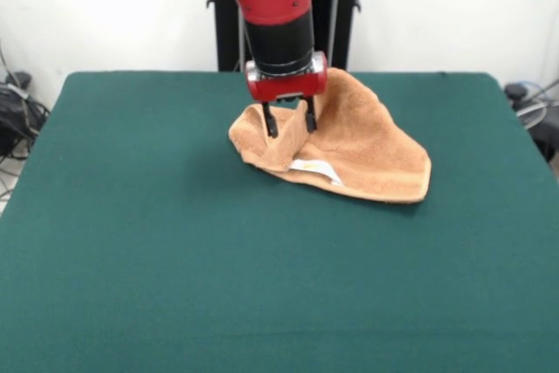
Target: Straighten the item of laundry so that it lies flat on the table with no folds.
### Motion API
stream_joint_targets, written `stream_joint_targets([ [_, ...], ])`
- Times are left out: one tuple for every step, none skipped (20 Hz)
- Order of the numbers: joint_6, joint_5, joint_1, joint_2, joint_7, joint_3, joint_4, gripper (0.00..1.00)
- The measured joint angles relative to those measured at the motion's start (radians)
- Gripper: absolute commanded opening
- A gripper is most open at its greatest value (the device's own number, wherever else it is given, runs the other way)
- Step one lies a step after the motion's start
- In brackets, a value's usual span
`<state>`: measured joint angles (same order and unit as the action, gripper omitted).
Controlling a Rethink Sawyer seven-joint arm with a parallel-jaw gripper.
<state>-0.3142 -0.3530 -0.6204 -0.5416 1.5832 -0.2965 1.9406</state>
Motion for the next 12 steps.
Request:
stream_joint_targets([
  [0.004, -0.002, 0.0, 0.007, 0.0, 0.0, -0.003, 1.0],
  [0.007, -0.004, 0.0, 0.015, 0.0, 0.0, -0.006, 1.0],
  [0.012, -0.005, 0.0, 0.026, 0.0, 0.0, -0.012, 1.0],
  [0.016, -0.005, 0.0, 0.037, 0.0, 0.0, -0.018, 1.0],
  [0.017, -0.005, 0.0, 0.044, 0.0, 0.0, -0.022, 1.0],
  [0.019, -0.006, 0.0, 0.051, 0.0, 0.0, -0.026, 1.0],
  [0.021, -0.007, 0.0, 0.059, 0.0, 0.0, -0.03, 1.0],
  [0.022, -0.008, 0.0, 0.066, 0.0, 0.0, -0.033, 1.0],
  [0.024, -0.009, 0.0, 0.079, 0.0, 0.0, -0.04, 1.0],
  [0.024, -0.009, 0.0, 0.084, 0.0, 0.0, -0.044, 1.0],
  [0.023, -0.009, -0.001, 0.088, 0.0, 0.0, -0.048, 1.0],
  [0.023, -0.009, -0.001, 0.089, 0.0, 0.0, -0.049, 1.0],
])
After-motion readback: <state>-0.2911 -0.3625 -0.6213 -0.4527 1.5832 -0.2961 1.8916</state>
